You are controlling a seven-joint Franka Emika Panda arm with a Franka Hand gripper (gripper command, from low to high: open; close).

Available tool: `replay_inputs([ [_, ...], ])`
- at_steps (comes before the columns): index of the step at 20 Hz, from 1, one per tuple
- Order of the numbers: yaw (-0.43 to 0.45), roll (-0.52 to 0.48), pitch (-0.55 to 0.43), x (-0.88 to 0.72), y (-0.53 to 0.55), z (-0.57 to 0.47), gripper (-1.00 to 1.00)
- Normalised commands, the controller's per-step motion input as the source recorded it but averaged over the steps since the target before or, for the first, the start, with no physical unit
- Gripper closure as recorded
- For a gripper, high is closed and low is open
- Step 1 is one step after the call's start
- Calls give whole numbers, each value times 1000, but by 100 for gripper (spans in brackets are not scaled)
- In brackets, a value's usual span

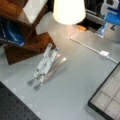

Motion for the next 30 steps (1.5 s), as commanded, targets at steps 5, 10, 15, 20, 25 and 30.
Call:
replay_inputs([
  [5, -28, 94, -254, -411, 29, -266, 100],
  [10, -48, 86, -311, -465, 43, -322, 100],
  [15, -56, 58, -349, -451, 85, -365, 100],
  [20, -52, 30, -349, -386, 131, -374, 100],
  [25, -58, 35, -348, -354, 93, -420, 100],
  [30, -72, 106, -380, -317, -1, -540, 100],
])
